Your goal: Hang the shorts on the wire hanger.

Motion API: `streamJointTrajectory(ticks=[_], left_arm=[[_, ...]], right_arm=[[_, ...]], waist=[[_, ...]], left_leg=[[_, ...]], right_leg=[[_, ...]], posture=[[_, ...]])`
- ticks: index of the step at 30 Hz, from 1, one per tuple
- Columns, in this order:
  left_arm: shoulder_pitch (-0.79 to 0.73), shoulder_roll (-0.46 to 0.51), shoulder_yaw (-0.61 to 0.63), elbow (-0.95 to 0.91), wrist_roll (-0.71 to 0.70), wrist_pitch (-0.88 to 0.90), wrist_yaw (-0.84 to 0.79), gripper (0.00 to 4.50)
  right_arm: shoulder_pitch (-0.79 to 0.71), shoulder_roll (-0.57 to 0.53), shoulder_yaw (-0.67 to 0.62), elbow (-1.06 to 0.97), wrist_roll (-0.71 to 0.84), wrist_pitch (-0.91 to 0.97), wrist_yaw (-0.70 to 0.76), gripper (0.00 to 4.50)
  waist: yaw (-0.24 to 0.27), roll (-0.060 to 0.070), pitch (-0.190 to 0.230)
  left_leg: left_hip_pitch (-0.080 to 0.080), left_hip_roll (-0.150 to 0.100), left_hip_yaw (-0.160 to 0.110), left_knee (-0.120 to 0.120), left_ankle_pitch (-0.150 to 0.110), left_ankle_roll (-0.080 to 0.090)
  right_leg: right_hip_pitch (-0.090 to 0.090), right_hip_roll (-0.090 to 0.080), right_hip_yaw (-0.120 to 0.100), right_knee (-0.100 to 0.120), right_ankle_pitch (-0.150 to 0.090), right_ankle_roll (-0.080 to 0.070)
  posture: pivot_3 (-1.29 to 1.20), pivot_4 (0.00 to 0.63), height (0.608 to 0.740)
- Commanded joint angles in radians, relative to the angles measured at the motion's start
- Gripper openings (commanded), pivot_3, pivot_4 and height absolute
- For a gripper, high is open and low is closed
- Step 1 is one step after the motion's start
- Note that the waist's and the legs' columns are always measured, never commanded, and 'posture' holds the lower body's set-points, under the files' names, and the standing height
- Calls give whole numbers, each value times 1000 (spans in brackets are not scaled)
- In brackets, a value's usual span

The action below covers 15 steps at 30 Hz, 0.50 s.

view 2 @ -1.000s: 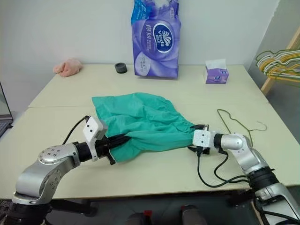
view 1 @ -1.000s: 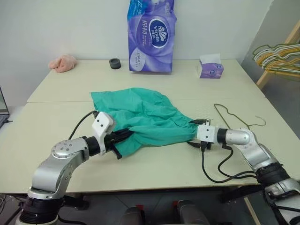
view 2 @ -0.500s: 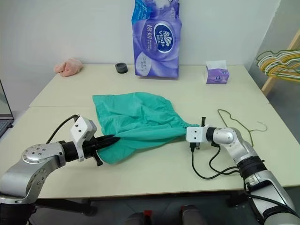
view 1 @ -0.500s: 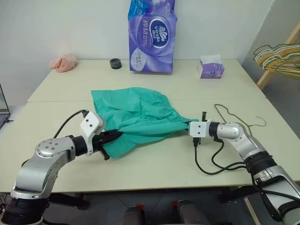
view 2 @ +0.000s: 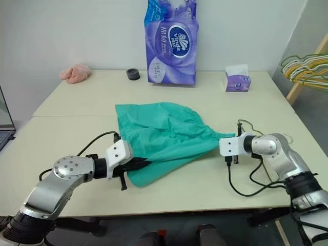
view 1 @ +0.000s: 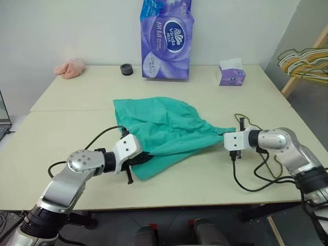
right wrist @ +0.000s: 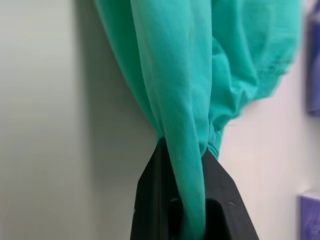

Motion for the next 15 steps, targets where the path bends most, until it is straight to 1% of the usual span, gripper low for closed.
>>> streamJointTrajectory(ticks=[1, 4, 6, 7, 9, 11, 12, 13, 15], left_arm=[[6, 88, 24, -26, -13, -29, -110, 0], [28, 178, 37, -55, -68, -14, -233, 0], [57, 241, 55, -99, -154, 36, -326, 0], [73, 267, 66, -120, -200, 68, -363, 0], [95, 299, 74, -136, -243, 100, -401, 0], [73, 263, 44, -94, -240, 136, -370, 0], [25, 208, 2, -18, -191, 121, -334, 0], [-38, 148, -42, 71, -125, 89, -293, 0], [-203, 26, -107, 279, 2, 16, -210, 0]], right_arm=[[66, -99, -68, -229, 140, 209, 181, 70], [107, -151, -93, -387, 268, 385, 276, 70], [126, -183, -102, -502, 383, 517, 347, 70], [137, -203, -104, -550, 428, 562, 379, 70], [141, -226, -103, -603, 500, 647, 417, 70], [120, -216, -70, -580, 497, 665, 420, 70], [81, -164, -45, -515, 487, 687, 395, 70], [28, -110, -17, -421, 457, 681, 369, 70], [-122, 9, 17, -167, 387, 649, 303, 70]], waist=[[-1, 0, 0], [-4, 1, 0], [-6, 1, 0], [-6, 1, 1], [-3, 1, 1], [-1, 1, 1], [1, 1, 1], [2, 1, 0], [2, -1, 1]], left_leg=[[0, 0, 0, 0, 0, 0], [0, 1, 0, 0, 0, 0], [1, 1, 0, 0, 0, 0], [1, 1, 0, 0, 0, 0], [1, 1, -1, 0, 0, 0], [1, 1, 0, 0, 0, 0], [2, 1, 0, 1, 0, 0], [2, 1, 0, 2, 0, 0], [5, -1, 0, 4, 2, 3]], right_leg=[[0, 0, 0, 0, 0, 0], [0, 0, -1, 1, 0, 0], [0, 1, -1, 1, -1, 0], [0, 1, -1, 1, -1, 0], [0, 1, -2, 1, -3, 2], [0, 1, -3, 0, -4, 4], [1, 1, -3, 0, -4, 4], [2, 1, -3, 0, -3, 5], [4, 5, -4, 0, -2, 7]], posture=[[-136, 68, 740], [-136, 69, 740], [-136, 69, 740], [-136, 69, 740], [-130, 73, 740], [-117, 69, 740], [-117, 69, 740], [-118, 70, 740], [-116, 68, 740]])
